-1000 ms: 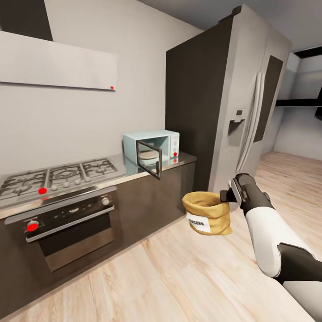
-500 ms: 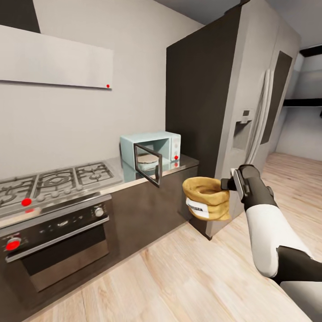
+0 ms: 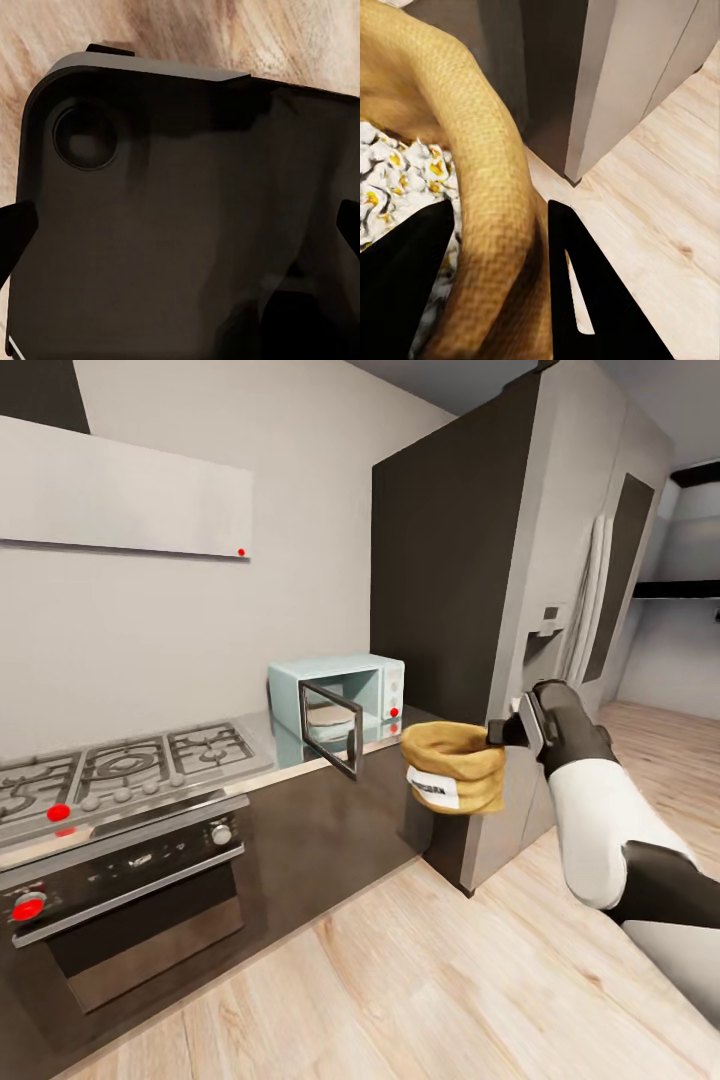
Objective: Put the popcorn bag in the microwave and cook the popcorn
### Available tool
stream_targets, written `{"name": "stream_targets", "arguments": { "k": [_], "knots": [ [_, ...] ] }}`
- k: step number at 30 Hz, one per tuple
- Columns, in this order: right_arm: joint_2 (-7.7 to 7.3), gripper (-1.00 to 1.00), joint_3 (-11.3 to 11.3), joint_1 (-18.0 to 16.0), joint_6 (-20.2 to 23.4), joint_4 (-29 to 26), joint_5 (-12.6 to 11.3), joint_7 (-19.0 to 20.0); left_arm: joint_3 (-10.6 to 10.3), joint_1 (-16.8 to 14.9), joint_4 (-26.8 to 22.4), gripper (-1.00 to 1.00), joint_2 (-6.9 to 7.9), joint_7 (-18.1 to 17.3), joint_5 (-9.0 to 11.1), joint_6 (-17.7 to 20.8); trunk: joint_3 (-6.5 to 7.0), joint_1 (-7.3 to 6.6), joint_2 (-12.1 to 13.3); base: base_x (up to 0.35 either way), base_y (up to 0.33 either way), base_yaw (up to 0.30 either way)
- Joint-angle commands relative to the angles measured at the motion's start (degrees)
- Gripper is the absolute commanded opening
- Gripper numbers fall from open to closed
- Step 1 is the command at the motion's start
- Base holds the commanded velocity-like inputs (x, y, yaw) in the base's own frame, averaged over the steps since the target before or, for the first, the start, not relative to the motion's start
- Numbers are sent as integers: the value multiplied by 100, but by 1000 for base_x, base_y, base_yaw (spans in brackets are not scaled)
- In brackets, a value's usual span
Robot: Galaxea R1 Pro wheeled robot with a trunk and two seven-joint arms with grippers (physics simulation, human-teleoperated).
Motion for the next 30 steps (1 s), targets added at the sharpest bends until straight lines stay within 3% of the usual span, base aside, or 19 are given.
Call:
{"name": "stream_targets", "arguments": {
  "k": [1,4,16,25,30],
  "knots": [
    [2,-100,-17,-95,19,131,33,1,6,1,-5,100,-1,-10,41,-9,-6,0,-3,0,0,0],
    [10,-100,-31,-258,19,284,34,2,6,1,-5,100,-1,-10,41,-11,-6,0,-3,0,0,0],
    [116,-100,-29,-269,19,221,42,59,12,1,-5,100,-12,27,40,-13,-6,0,-3,12,0,0],
    [125,-100,-28,-269,19,184,33,65,-2,1,-5,100,-1,-10,32,-1,-6,0,-3,299,0,0],
    [176,-100,-25,-269,19,-71,-223,73,5,1,-5,100,-1,-10,32,-1,-6,0,-3,322,0,0]
  ]
}}
